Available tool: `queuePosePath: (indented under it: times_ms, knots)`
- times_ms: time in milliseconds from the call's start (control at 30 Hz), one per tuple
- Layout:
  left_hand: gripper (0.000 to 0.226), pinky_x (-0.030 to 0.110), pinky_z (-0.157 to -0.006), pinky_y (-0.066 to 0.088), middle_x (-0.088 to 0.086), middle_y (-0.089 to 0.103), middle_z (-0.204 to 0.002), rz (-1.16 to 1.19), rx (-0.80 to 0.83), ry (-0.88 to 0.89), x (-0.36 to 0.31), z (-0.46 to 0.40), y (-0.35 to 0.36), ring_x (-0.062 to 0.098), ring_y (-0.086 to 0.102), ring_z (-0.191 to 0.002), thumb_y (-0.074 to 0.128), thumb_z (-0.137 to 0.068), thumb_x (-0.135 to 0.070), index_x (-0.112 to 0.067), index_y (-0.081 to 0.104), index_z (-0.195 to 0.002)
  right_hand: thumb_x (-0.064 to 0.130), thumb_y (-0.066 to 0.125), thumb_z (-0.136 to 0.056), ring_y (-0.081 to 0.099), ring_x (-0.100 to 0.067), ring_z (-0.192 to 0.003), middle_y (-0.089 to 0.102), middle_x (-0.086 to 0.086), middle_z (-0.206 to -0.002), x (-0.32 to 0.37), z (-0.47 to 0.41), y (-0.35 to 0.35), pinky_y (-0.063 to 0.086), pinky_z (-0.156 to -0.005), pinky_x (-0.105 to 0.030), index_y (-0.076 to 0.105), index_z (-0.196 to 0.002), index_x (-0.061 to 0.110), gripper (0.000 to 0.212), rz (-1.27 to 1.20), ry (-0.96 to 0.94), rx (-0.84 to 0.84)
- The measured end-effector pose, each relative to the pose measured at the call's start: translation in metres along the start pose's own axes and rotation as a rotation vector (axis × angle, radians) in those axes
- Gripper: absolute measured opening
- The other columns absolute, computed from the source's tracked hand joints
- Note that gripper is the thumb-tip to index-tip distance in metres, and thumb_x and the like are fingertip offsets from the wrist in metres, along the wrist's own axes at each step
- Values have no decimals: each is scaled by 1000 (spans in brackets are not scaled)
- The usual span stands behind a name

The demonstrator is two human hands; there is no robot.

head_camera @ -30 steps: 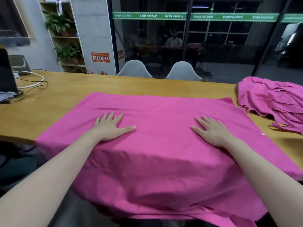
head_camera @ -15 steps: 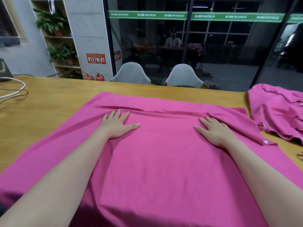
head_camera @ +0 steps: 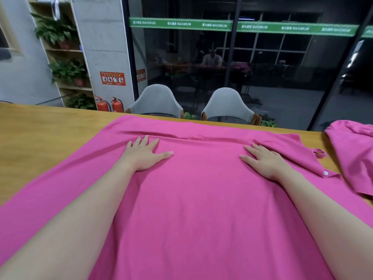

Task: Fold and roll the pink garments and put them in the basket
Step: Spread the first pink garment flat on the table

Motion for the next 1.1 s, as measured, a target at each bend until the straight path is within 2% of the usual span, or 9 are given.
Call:
queuePosePath:
  times_ms: [67,100,167,233,433,667,900,1000,1100]
  knots:
    - [87,55,-122,17,10,40,-159,-39,-125,-47,2,-1,-16,32,33,-148,25,-86,-86,-31,47,-150,67,33,-99,32,-22,-150,34,0,-163,2,1,-12,28,-121,-46,45,-152,30,66,6,3,-82]
    - [74,54,-116,30,11,58,-141,-152,-207,-74,-1,4,-29,33,49,-133,31,-91,-76,-23,62,-133,58,35,-100,48,-29,-138,49,-7,-152,5,7,-24,40,-111,-46,57,-140,23,58,39,9,-174]
    - [53,44,-95,45,10,67,-113,-395,-281,-51,-23,21,-45,29,59,-107,35,-99,-54,-16,70,-111,40,29,-98,65,-39,-101,66,-17,-114,27,30,-46,52,-83,-47,68,-108,9,50,207,-32,-332]
    - [43,40,-87,47,9,65,-114,-369,-272,-39,-40,46,-45,28,59,-106,35,-105,-40,-15,69,-114,31,27,-94,67,-37,-89,68,-16,-98,48,55,-52,53,-76,-45,66,-98,8,46,377,-72,-337]
    - [35,46,-98,45,21,57,-127,55,-187,-6,-20,118,-29,42,54,-119,39,-101,-30,-7,53,-124,42,41,-99,64,-32,-105,64,-8,-115,73,144,-49,50,-82,-40,62,-115,16,36,326,-47,-294]
    - [50,47,-104,43,24,57,-126,4,-87,5,19,232,-15,41,53,-122,41,-103,-49,-6,57,-123,45,44,-96,63,-33,-107,63,-8,-114,87,245,-44,50,-86,-41,63,-115,17,39,192,-60,-258]
    - [51,47,-105,44,15,61,-127,31,-180,142,16,321,-10,36,55,-122,48,-100,-52,-10,60,-127,52,44,-98,61,-36,-107,61,-10,-109,95,329,-33,50,-84,-43,61,-107,15,42,126,-70,-212]
    - [67,44,-121,27,14,40,-158,18,-143,110,12,338,0,30,35,-147,41,-102,-57,-12,44,-152,66,38,-97,54,-33,-126,58,-8,-133,91,351,-14,46,-102,-46,58,-131,22,59,91,-59,-167]
    - [81,45,-127,7,5,8,-171,-16,-51,72,13,338,12,23,8,-157,25,-99,-70,-22,15,-163,78,23,-93,20,-25,-154,24,-2,-167,81,355,9,18,-125,-45,28,-159,29,83,12,-30,-36]
Point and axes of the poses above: each hand's wrist, its own z-axis away from the middle knuckle, its own y-axis out of the palm, x = y × z, the point moved 10 cm from there along -z, towards the middle knuckle
